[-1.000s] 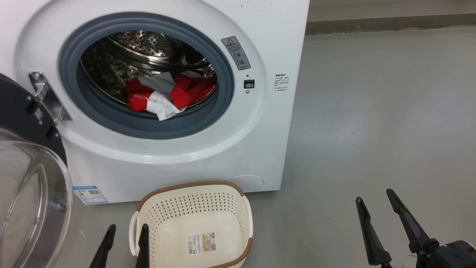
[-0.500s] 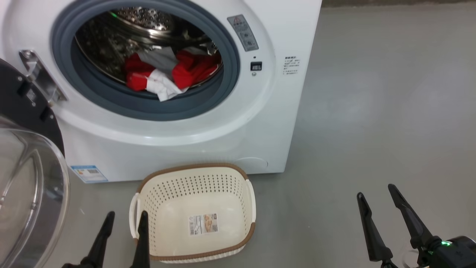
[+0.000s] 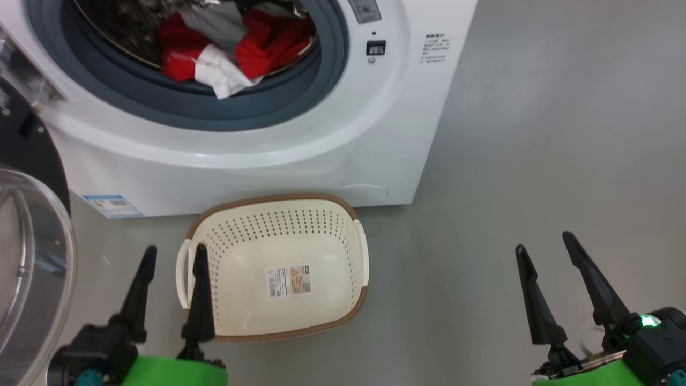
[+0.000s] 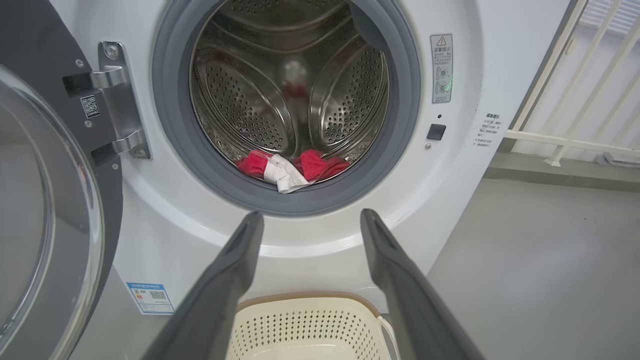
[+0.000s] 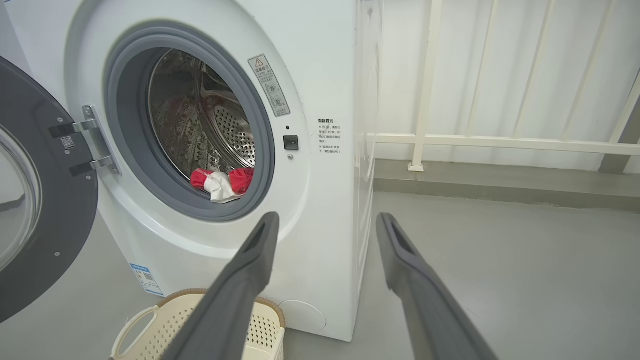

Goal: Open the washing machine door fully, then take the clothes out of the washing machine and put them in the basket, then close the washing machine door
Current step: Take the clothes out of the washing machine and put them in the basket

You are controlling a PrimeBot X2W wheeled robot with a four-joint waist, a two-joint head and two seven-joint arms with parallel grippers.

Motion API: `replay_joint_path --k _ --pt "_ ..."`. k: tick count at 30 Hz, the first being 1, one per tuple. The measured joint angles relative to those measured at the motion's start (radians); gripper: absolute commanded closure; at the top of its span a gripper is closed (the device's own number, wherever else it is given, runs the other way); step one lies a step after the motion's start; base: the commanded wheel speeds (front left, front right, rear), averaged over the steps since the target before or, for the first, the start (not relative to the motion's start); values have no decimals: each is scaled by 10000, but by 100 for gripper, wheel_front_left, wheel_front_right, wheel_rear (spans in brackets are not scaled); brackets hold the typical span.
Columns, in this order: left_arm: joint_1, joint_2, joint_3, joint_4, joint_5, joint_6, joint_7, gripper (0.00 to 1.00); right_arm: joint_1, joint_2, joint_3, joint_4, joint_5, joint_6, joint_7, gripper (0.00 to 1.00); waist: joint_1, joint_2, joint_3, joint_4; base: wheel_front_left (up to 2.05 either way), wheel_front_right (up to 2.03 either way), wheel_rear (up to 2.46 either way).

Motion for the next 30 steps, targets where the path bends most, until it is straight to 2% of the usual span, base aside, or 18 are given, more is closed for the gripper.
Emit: replay_joint_path --k 7,14,19,30 --pt "-1215 -280 -25 470 -8 -8 134 0 -444 -2 31 35 0 0 -79 0 0 0 647 -100 0 0 0" --pt "-2451 -276 12 1030 -2 -92 232 0 -640 -4 42 117 13 0 -134 0 0 0 1279 -333 0 0 0" --pt "-3545 -303 107 1695 -192 -518 213 0 -1002 -6 27 151 15 0 -209 0 0 0 1708 -484 0 0 0" --pt "-6132 -351 190 3501 -213 -943 217 0 -1259 -10 50 136 15 0 -276 0 0 0 2547 -628 0 0 0"
